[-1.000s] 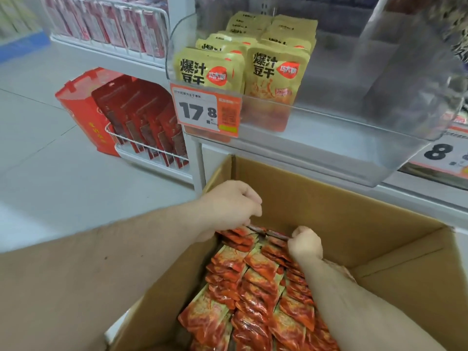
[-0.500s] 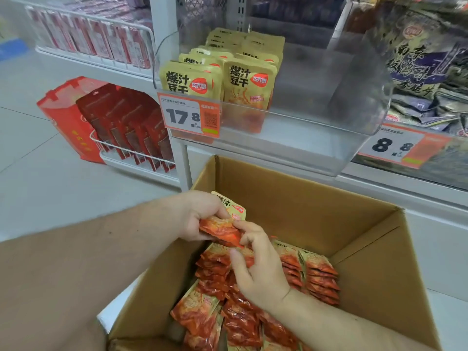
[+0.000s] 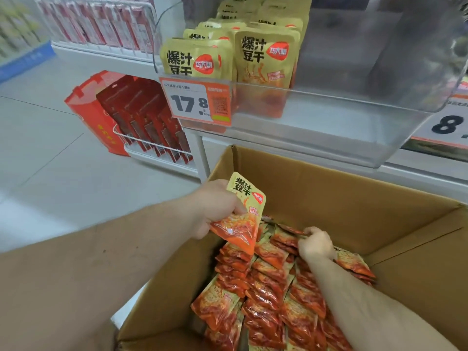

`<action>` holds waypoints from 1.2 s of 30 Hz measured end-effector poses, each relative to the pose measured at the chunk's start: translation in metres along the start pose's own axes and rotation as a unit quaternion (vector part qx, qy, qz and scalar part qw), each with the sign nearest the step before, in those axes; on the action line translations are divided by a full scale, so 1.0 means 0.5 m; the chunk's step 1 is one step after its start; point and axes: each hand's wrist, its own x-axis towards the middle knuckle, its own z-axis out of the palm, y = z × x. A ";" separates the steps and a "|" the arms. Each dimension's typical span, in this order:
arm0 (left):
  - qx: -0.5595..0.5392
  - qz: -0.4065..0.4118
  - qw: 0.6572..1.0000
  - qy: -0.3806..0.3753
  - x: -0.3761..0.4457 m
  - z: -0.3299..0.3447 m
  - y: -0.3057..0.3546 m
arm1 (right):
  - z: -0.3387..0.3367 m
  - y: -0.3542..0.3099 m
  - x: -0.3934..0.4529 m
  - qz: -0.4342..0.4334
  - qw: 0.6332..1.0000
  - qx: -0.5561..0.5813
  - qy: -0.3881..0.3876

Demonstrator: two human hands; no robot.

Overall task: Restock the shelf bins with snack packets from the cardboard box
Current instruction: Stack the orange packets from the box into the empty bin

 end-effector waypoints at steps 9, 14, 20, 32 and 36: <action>0.000 -0.027 0.999 0.032 0.024 -0.022 -0.011 | -0.028 -0.054 -0.097 -0.178 0.967 0.166 0.079; -0.039 -0.036 0.997 0.049 0.010 -0.032 -0.023 | -0.093 -0.111 -0.240 -0.364 0.870 0.308 0.127; -0.187 -0.023 0.981 -0.045 -0.035 -0.038 -0.007 | -0.152 -0.129 -0.356 -0.579 0.753 0.273 0.150; -0.143 0.212 0.963 -0.089 -0.124 -0.050 0.022 | -0.296 -0.202 -0.392 -0.414 0.826 0.374 0.078; -0.100 0.281 0.948 -0.115 -0.143 -0.058 0.043 | -0.363 -0.242 -0.386 -0.314 0.797 0.473 -0.205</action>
